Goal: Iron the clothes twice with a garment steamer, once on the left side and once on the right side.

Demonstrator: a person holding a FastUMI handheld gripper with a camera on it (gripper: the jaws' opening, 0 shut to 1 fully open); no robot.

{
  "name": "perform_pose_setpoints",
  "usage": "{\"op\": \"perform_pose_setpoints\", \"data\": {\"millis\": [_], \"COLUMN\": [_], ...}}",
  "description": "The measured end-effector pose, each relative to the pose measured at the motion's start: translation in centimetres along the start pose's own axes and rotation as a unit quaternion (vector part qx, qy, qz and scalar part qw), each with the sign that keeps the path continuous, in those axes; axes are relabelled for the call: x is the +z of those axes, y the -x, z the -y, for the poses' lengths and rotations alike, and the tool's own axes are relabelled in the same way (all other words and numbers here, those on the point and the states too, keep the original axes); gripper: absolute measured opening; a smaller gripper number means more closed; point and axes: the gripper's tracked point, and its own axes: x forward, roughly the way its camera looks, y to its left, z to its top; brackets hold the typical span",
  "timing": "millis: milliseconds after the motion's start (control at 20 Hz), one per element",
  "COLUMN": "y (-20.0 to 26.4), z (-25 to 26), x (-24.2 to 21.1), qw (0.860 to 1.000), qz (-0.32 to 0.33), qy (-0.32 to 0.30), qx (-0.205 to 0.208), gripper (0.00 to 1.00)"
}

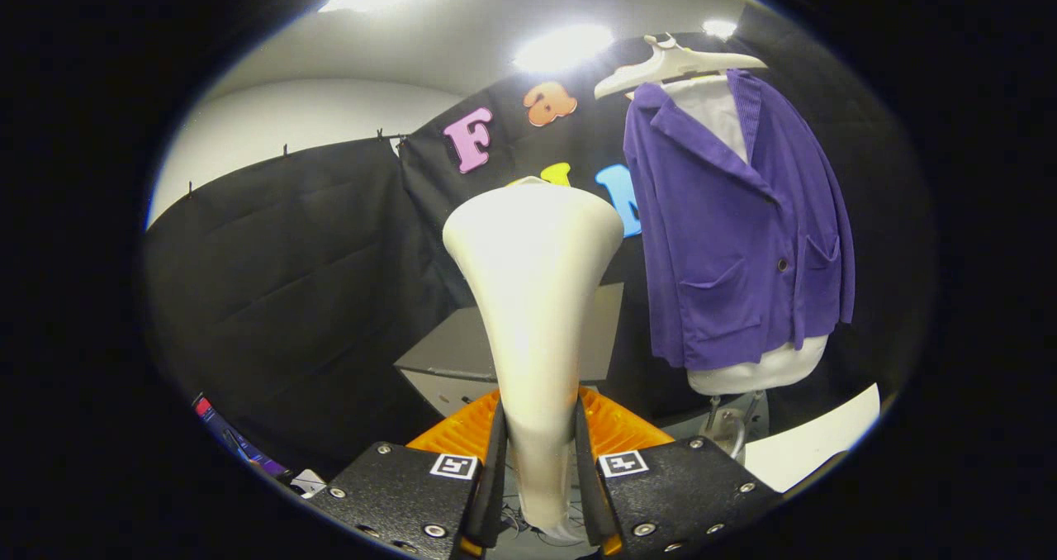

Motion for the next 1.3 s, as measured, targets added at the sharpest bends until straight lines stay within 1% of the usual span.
{"op": "perform_pose_setpoints", "data": {"millis": [200, 400, 500, 700, 850, 1000, 1100, 1200, 1300], "y": [0.7, 0.0, -0.9, -4.4, -7.7, -10.6, -12.5, -14.1, -15.2], "z": [1.5, 4.5, 5.8, 7.9, 10.8, 12.6, 14.6, 16.4, 17.6], "x": [6.7, 13.1, 15.1, 17.4, 18.4, 19.0, 19.5, 19.5, 18.6], "qw": [0.998, 0.991, 0.987, 0.986, 0.983, 0.984, 0.981, 0.977, 0.977], "qz": [0.061, 0.124, 0.142, 0.142, 0.136, 0.124, 0.12, 0.113, 0.096], "qy": [-0.001, -0.008, -0.004, -0.006, -0.016, -0.029, -0.033, -0.024, -0.025], "qx": [-0.013, -0.051, -0.07, -0.088, -0.121, -0.128, -0.15, -0.178, -0.19], "gripper": [0.39, 0.39, 0.39, 0.39, 0.39, 0.39, 0.39, 0.39, 0.39]}}
